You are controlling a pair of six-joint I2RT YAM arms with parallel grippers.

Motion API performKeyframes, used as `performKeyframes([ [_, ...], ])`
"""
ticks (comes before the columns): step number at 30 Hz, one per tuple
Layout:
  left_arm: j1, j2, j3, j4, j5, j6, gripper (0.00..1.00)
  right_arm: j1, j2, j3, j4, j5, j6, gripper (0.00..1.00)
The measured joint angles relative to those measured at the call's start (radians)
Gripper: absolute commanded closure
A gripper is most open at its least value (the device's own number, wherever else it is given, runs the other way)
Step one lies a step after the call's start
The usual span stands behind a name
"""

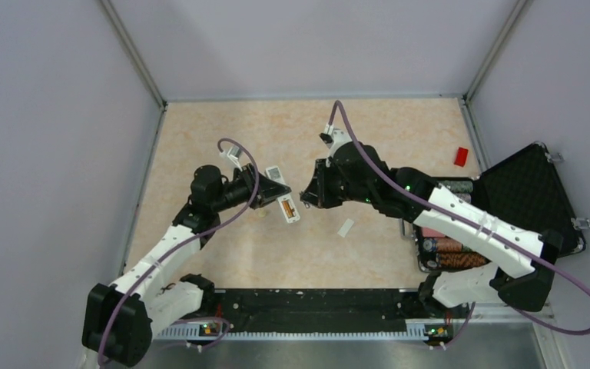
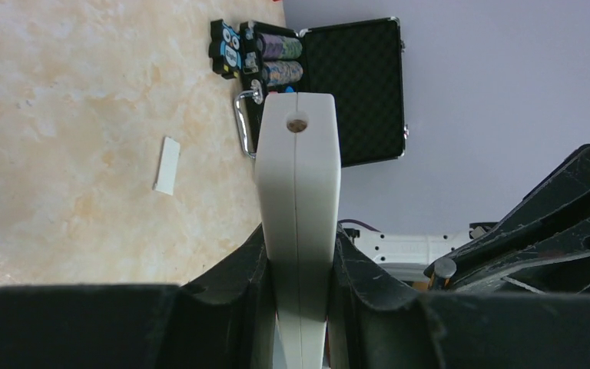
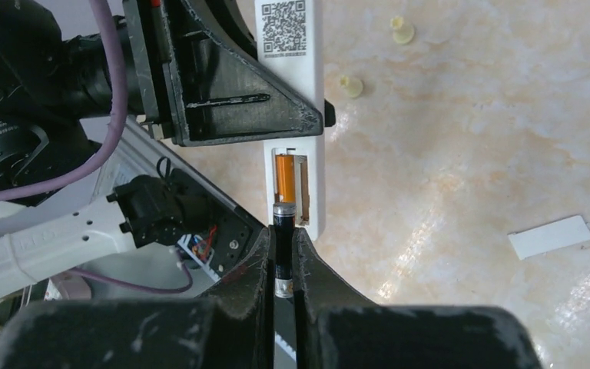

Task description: Load the batteries into the remote control

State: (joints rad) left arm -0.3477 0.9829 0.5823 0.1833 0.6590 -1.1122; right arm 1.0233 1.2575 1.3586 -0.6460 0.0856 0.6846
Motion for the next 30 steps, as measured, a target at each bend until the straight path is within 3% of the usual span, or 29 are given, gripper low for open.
performKeyframes([
  [10,0.000,0.062,-0.061,0.166,0.090,-0.122,1.00,0.001,0.128,0.084,-0.125,-0.089,0.045,0.99],
  [30,0.000,0.083,-0.063,0.168,0.115,-0.117,1.00,0.004,0.229,0.112,-0.153,-0.111,0.046,0.98],
])
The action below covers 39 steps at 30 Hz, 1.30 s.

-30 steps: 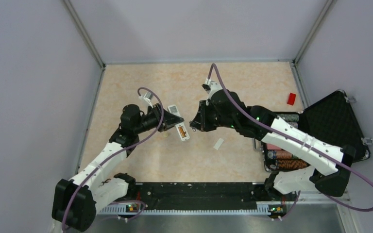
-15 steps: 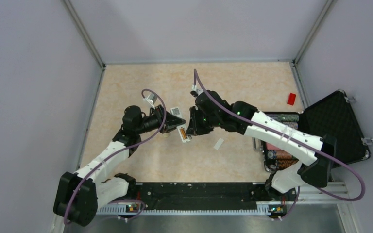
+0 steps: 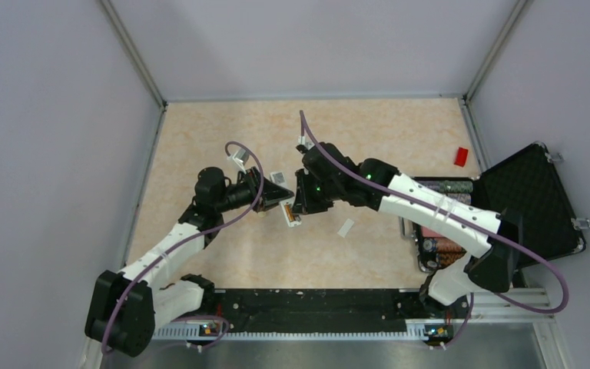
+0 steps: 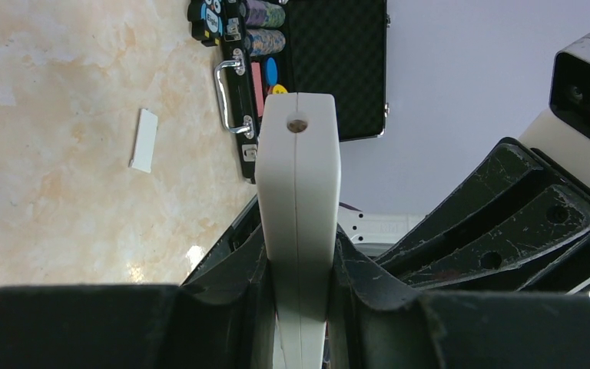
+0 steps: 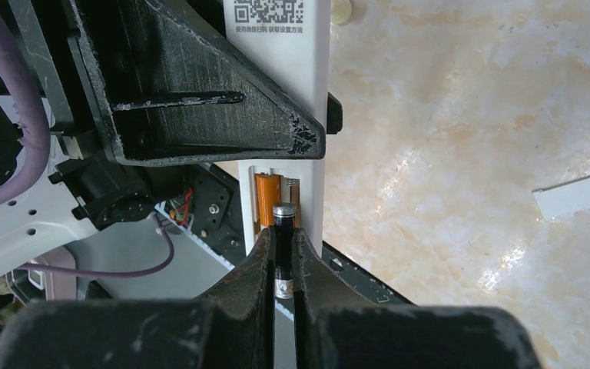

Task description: Load the batteries into the remote control

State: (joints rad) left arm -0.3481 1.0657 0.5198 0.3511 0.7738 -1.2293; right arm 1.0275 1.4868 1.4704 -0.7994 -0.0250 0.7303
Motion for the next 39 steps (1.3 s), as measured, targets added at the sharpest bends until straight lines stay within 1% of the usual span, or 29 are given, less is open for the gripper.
performKeyframes([
  [14,0.000,0.011,0.000,-0.018,-0.006,0.001,1.00,0.000,0.020,0.005,-0.002,0.000,0.006,0.92],
  [19,0.000,0.013,0.000,-0.019,-0.008,0.000,1.00,0.000,0.022,0.005,-0.004,-0.003,0.006,0.82],
  [27,0.000,0.019,0.000,-0.023,-0.014,-0.002,1.00,0.004,0.022,0.006,-0.009,-0.003,0.006,0.78],
  [30,0.000,0.019,0.000,-0.023,-0.014,-0.002,1.00,0.004,0.023,0.011,-0.015,-0.002,0.007,0.73],
  [34,0.000,0.019,0.000,-0.023,-0.014,-0.006,1.00,0.004,0.023,0.023,-0.029,0.009,0.018,0.59],
  [39,0.000,0.019,0.000,-0.022,-0.013,-0.012,1.00,0.004,0.002,0.022,-0.029,0.031,0.044,0.50],
])
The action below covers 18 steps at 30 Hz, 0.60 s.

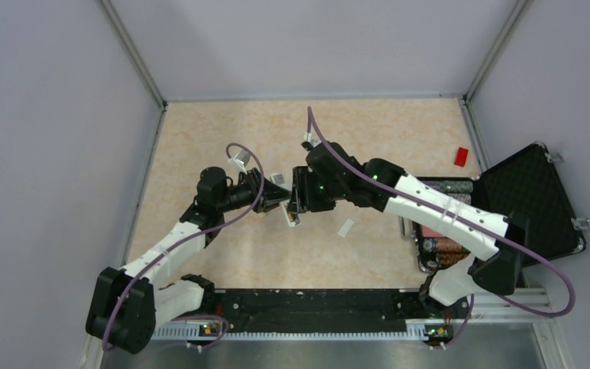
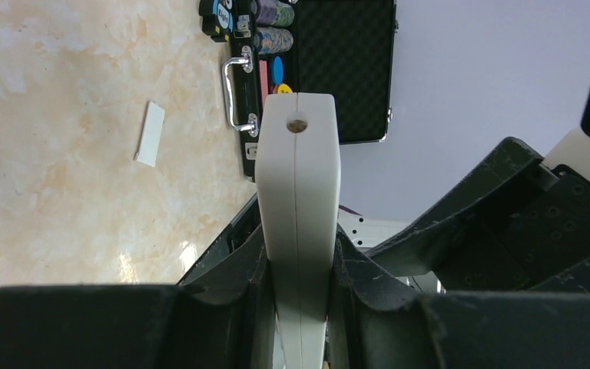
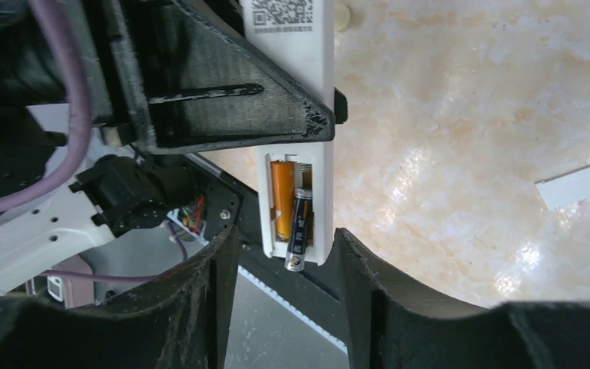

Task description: Load the batteries into the remote control

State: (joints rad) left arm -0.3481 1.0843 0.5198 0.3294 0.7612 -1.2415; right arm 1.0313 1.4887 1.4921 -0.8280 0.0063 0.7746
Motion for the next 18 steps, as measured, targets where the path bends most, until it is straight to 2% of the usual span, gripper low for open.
performKeyframes([
  [5,0.000,-0.003,0.000,0.002,0.002,-0.032,1.00,0.000,-0.132,-0.084,0.088,-0.010,0.021,0.34],
  [7,0.000,-0.010,0.000,0.004,0.005,-0.057,1.00,0.000,-0.202,-0.156,0.150,-0.026,0.024,0.26],
  [9,0.000,-0.023,0.000,0.008,0.008,-0.086,1.00,0.000,-0.278,-0.248,0.224,-0.047,0.027,0.23],
  [13,0.000,-0.051,0.006,0.010,0.011,-0.148,1.00,0.000,-0.391,-0.395,0.353,-0.097,0.033,0.21],
  [18,0.000,-0.061,0.017,0.034,0.027,-0.248,1.00,0.000,-0.413,-0.433,0.475,-0.144,0.033,0.26],
])
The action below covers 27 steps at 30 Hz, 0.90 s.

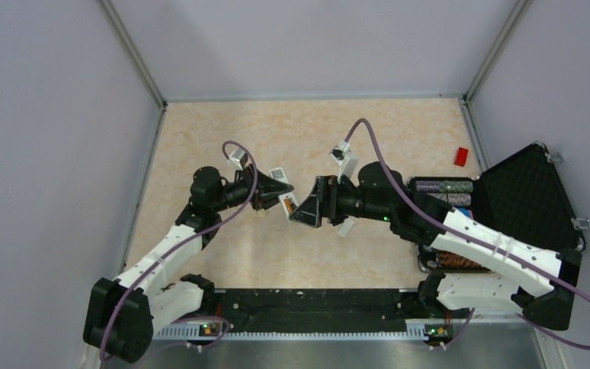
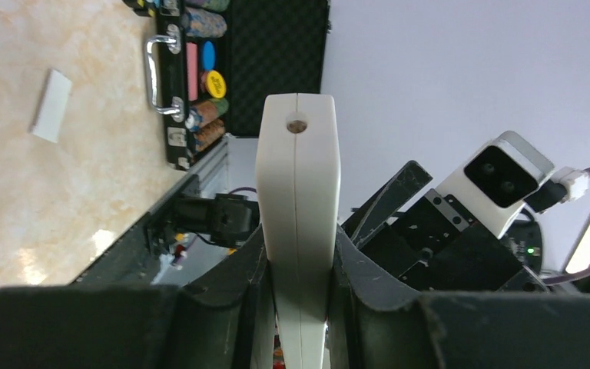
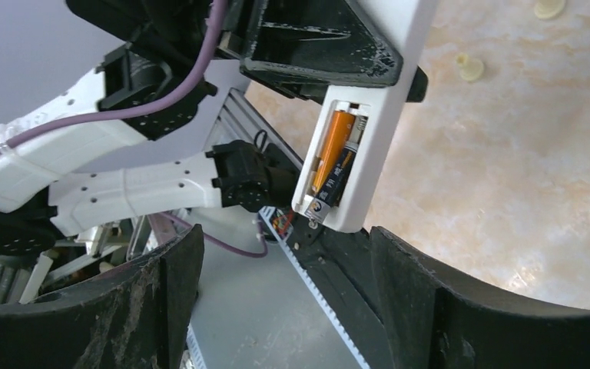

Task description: Load the batteries into the remote control

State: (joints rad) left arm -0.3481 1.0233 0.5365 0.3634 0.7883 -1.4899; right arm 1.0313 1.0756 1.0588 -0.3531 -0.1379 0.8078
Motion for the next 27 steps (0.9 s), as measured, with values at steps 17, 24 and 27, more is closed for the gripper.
performKeyframes([
  [17,0.000,-0.031,0.000,0.101,0.026,-0.192,1.00,0.000,-0.043,-0.089,0.164,0.028,0.054,0.43],
  [24,0.000,-0.035,0.000,0.108,0.026,-0.204,1.00,0.000,-0.086,-0.117,0.194,0.062,0.077,0.43],
  [27,0.000,-0.035,0.000,0.108,0.026,-0.208,1.00,0.000,-0.089,-0.117,0.196,0.071,0.080,0.44],
])
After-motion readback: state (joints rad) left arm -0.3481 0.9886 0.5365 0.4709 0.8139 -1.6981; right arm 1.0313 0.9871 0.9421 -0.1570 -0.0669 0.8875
